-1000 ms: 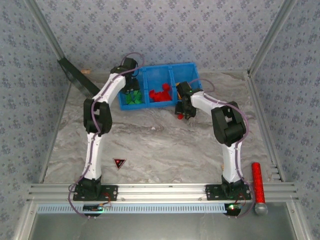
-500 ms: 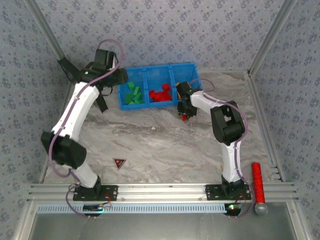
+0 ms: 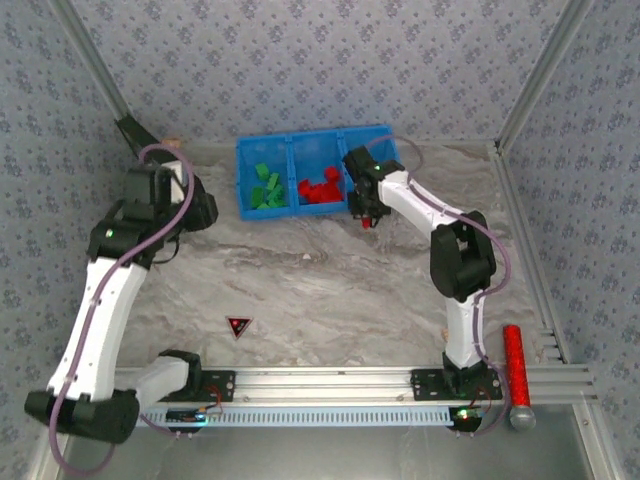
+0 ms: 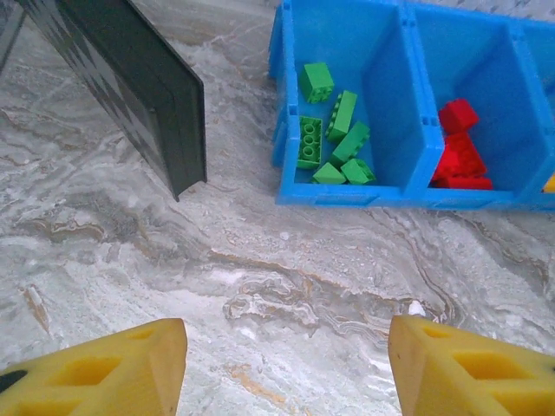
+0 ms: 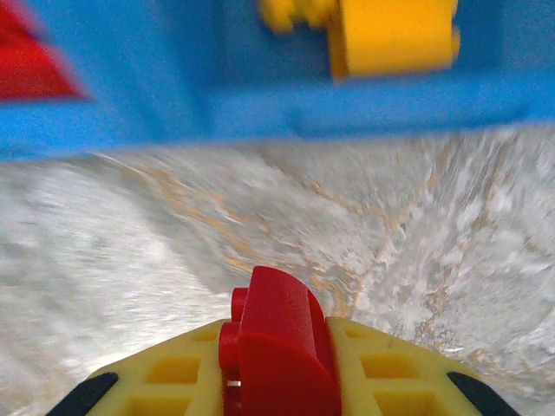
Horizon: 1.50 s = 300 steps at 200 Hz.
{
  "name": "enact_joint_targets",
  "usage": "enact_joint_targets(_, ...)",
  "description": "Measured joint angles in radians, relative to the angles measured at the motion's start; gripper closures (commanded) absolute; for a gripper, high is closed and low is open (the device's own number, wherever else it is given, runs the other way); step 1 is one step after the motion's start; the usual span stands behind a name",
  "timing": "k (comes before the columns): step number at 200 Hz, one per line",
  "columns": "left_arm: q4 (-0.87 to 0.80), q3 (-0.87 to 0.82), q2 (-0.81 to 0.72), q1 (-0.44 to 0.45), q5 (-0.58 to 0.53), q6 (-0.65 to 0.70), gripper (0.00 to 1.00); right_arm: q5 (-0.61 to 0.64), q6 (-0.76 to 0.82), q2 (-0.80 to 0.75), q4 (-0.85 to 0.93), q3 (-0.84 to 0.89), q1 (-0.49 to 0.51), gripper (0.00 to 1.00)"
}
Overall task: Sort the legos into containers by color
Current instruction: Pick up the lego from the center of the table, then place the lego in the container.
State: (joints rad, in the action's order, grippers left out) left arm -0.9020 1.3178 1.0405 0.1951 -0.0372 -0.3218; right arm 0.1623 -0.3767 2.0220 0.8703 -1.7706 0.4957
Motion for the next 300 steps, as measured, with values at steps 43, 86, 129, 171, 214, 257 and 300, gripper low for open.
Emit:
enact_joint_targets(43,-0.047,-0.072,-0.086,-0.025,0.034,0.024,0.34,0.059,0.053,0.111,0.093,-0.462,0.048,0.78)
enact_joint_targets(86,-0.056,-0.14,-0.111,-0.025,0.079,0.026,0.32,0.069,0.135,0.357,0.106,-0.747,0.054,0.78)
enact_joint_targets(129,-0.068,-0.204,-0.125,-0.026,0.118,0.026,0.31,0.07,0.203,0.483,0.083,-0.758,0.069,0.78)
enact_joint_targets(171,-0.075,-0.238,-0.123,-0.027,0.139,0.034,0.31,0.07,0.281,0.505,0.015,-0.769,0.094,0.77)
enact_joint_targets(214,-0.096,-0.245,-0.123,-0.027,0.162,0.045,0.26,0.071,0.341,0.561,-0.015,-0.821,0.114,0.76)
enact_joint_targets(257,-0.172,-0.202,-0.122,-0.027,0.165,0.06,0.25,0.074,0.36,0.615,-0.079,-0.861,0.111,0.71)
enact_joint_targets(300,-0.193,-0.172,-0.124,-0.027,0.165,0.06,0.24,0.086,0.374,0.654,-0.117,-0.897,0.109,0.58)
